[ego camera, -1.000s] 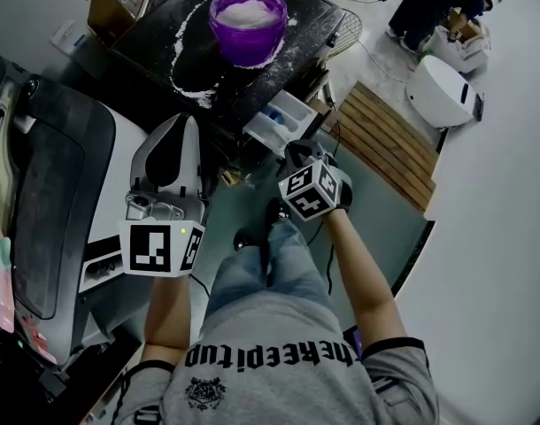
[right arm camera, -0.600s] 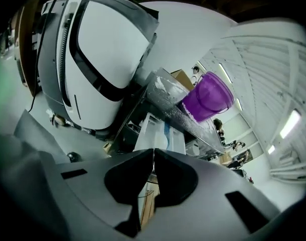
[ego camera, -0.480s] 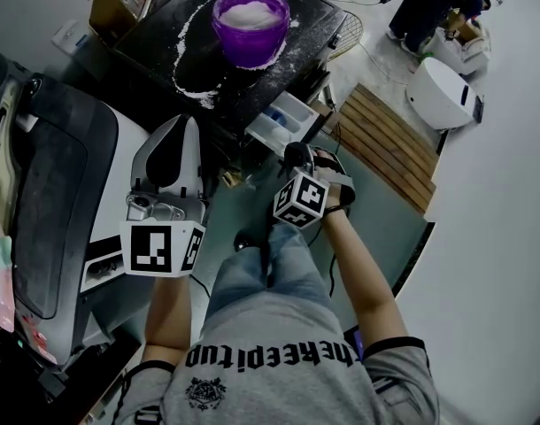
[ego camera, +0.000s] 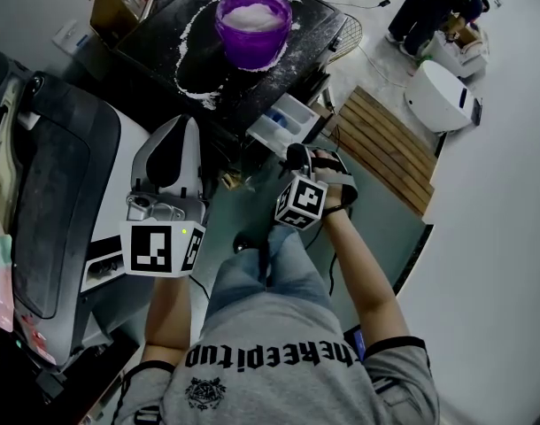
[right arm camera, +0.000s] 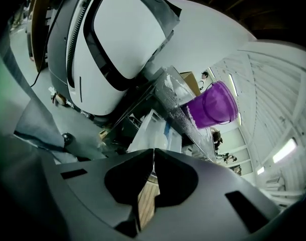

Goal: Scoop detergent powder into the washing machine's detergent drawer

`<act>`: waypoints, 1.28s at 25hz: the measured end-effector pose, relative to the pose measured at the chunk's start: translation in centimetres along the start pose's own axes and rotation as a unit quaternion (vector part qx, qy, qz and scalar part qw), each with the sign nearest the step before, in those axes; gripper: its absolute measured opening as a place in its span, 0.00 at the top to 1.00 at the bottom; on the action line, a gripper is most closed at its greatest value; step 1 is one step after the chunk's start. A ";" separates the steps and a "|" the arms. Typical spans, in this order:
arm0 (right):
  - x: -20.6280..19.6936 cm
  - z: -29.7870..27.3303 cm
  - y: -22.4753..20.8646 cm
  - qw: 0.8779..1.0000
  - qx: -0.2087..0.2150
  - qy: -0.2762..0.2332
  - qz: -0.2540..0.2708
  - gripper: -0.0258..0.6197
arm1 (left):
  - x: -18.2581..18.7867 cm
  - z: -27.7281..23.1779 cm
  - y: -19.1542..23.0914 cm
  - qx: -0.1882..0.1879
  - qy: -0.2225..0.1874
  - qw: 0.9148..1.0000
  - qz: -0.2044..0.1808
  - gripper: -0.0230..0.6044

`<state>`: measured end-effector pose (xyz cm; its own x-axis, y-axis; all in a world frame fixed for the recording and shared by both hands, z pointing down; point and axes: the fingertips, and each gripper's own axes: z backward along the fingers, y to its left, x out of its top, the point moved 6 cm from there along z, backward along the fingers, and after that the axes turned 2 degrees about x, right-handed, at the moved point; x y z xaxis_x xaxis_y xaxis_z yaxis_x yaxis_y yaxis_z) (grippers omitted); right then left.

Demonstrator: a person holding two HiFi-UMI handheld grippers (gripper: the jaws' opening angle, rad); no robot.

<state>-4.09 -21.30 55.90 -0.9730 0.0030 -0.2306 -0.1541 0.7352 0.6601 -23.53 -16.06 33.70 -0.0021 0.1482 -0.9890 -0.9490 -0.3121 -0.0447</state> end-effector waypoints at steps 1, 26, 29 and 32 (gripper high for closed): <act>0.0 0.0 0.0 1.000 -0.002 0.002 0.011 0.95 | 0.0 0.0 0.0 0.000 0.000 1.000 0.000 0.96; -1.0 1.3 -2.1 0.982 0.063 -0.067 -0.163 0.95 | 2.5 0.6 -1.4 0.043 -0.009 0.999 -0.022 0.96; -1.5 2.4 -3.2 0.959 0.079 -0.095 -0.254 0.95 | 3.2 1.1 -2.0 0.055 -0.012 0.998 -0.025 0.96; -2.1 3.6 -4.1 0.937 0.086 -0.122 -0.315 0.95 | 3.8 1.5 -2.7 0.066 -0.015 0.997 -0.029 0.96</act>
<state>-0.79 -21.82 51.11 -0.6272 -0.3290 -0.7059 -0.6347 0.7413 0.2184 -21.43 -13.21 30.28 0.0459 0.1902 -0.9807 -0.9809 -0.1773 -0.0802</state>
